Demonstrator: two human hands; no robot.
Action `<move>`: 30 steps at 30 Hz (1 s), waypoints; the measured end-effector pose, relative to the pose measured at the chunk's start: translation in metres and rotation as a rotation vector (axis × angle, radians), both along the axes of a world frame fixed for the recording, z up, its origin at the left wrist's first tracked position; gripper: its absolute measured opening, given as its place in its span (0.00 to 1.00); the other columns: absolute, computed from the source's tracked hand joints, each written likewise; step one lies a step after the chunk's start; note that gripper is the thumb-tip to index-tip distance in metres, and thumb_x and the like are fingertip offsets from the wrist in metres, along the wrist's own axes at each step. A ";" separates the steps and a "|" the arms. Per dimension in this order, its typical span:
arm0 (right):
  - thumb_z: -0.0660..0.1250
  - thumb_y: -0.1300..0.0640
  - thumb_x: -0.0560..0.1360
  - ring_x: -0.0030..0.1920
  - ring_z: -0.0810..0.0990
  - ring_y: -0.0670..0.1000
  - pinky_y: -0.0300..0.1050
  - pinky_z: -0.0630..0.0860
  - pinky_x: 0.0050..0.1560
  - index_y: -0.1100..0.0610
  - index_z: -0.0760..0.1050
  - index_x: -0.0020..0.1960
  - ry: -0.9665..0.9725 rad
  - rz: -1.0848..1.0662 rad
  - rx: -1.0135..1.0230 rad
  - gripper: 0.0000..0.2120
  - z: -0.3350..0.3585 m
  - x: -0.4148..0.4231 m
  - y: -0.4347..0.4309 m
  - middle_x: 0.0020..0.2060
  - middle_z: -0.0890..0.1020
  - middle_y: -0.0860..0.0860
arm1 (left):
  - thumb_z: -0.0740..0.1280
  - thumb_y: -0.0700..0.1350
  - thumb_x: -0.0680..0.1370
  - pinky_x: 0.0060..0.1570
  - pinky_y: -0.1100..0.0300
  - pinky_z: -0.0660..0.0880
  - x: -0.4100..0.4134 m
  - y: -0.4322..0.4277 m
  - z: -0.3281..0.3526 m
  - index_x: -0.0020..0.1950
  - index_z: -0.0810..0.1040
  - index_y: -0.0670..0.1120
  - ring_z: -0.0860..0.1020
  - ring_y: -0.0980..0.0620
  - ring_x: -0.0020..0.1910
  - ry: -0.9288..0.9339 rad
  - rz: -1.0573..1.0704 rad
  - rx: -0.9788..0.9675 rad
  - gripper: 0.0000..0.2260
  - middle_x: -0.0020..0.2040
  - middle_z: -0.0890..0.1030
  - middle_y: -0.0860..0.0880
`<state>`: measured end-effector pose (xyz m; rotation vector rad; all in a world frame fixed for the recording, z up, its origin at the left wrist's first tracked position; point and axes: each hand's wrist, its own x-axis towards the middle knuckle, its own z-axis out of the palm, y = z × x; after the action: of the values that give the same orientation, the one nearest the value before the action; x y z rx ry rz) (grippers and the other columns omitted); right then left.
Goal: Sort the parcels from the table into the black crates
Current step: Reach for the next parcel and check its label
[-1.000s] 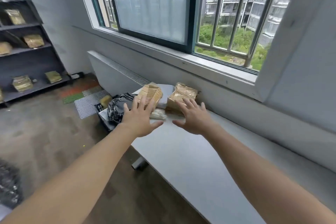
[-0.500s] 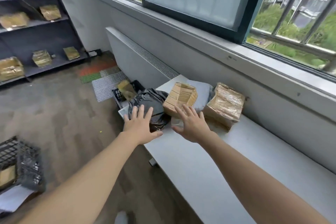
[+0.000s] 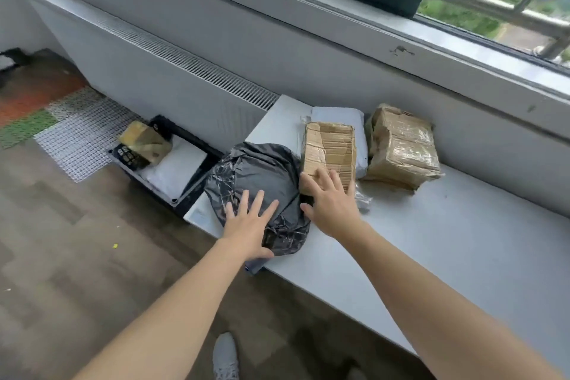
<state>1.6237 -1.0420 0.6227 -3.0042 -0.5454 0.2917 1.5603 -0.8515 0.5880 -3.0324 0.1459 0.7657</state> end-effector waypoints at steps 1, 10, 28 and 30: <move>0.58 0.41 0.80 0.79 0.48 0.58 0.70 0.48 0.74 0.42 0.49 0.79 -0.008 -0.015 -0.011 0.32 -0.003 0.000 0.003 0.79 0.52 0.51 | 0.70 0.68 0.70 0.73 0.32 0.45 0.004 0.002 -0.006 0.79 0.33 0.56 0.36 0.35 0.78 0.010 -0.034 -0.009 0.55 0.80 0.33 0.46; 0.59 0.44 0.81 0.78 0.53 0.58 0.74 0.53 0.70 0.41 0.55 0.77 -0.021 -0.118 -0.021 0.27 -0.006 -0.001 0.009 0.77 0.56 0.49 | 0.60 0.52 0.83 0.72 0.32 0.55 0.013 0.023 -0.006 0.81 0.48 0.57 0.50 0.36 0.79 -0.006 -0.142 -0.194 0.29 0.82 0.47 0.49; 0.59 0.47 0.80 0.76 0.57 0.57 0.67 0.60 0.69 0.40 0.47 0.79 0.182 -0.157 0.002 0.32 0.023 -0.011 -0.010 0.79 0.52 0.50 | 0.60 0.50 0.82 0.50 0.53 0.71 0.019 0.064 0.114 0.55 0.77 0.48 0.77 0.42 0.54 -0.364 0.532 -0.850 0.09 0.54 0.82 0.44; 0.60 0.48 0.80 0.77 0.54 0.57 0.66 0.59 0.71 0.42 0.48 0.80 0.168 -0.136 0.024 0.33 0.028 -0.017 -0.006 0.79 0.52 0.52 | 0.60 0.50 0.83 0.50 0.53 0.72 0.015 0.058 0.119 0.57 0.77 0.47 0.77 0.41 0.54 -0.372 0.522 -0.850 0.10 0.54 0.82 0.43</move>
<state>1.6071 -1.0481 0.6511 -2.9387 -0.3254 0.5176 1.5748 -0.7931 0.7069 -4.0262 -0.4643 0.0972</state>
